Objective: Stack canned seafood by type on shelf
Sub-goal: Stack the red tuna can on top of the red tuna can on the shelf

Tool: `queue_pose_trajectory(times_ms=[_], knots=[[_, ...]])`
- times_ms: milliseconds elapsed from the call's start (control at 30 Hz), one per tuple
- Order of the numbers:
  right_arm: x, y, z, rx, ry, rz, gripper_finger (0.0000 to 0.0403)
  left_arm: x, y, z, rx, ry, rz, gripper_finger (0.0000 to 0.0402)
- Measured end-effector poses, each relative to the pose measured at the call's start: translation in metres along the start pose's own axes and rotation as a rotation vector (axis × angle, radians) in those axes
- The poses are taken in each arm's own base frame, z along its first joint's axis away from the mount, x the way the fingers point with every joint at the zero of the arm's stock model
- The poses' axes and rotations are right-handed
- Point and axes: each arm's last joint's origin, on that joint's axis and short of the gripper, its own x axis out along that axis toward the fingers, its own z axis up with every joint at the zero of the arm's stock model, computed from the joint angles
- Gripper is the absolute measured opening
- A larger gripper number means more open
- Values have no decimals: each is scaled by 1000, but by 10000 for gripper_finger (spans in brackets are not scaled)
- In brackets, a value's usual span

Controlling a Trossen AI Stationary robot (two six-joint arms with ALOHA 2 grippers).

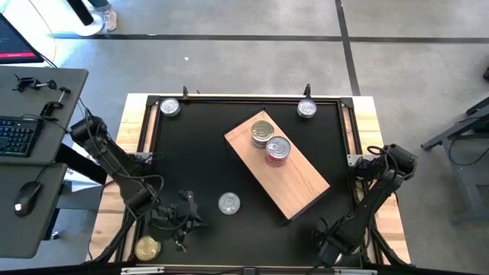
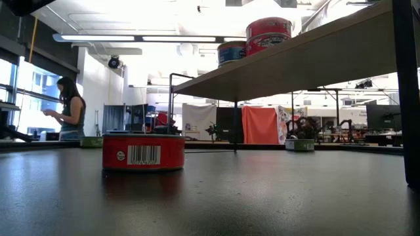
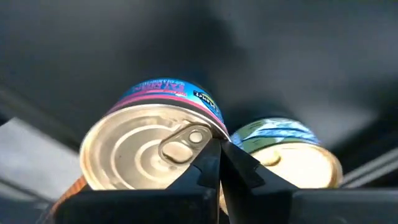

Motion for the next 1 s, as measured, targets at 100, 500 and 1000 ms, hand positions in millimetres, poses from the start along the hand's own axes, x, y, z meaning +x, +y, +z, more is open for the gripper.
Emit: queue_pose_trajectory(times_ms=[100, 500, 1000], knots=[[0, -8, 2, 42, -35, -76, 0, 2, 2, 2, -6, -4, 8, 0], [-33, -25, 6, 100, -179, -211, 0, 3, 5, 6, -14, 43, -34, 0], [-169, -4, 66, -137, -581, 72, 0, -20, 9, 23, 88, -17, -87, 0]])
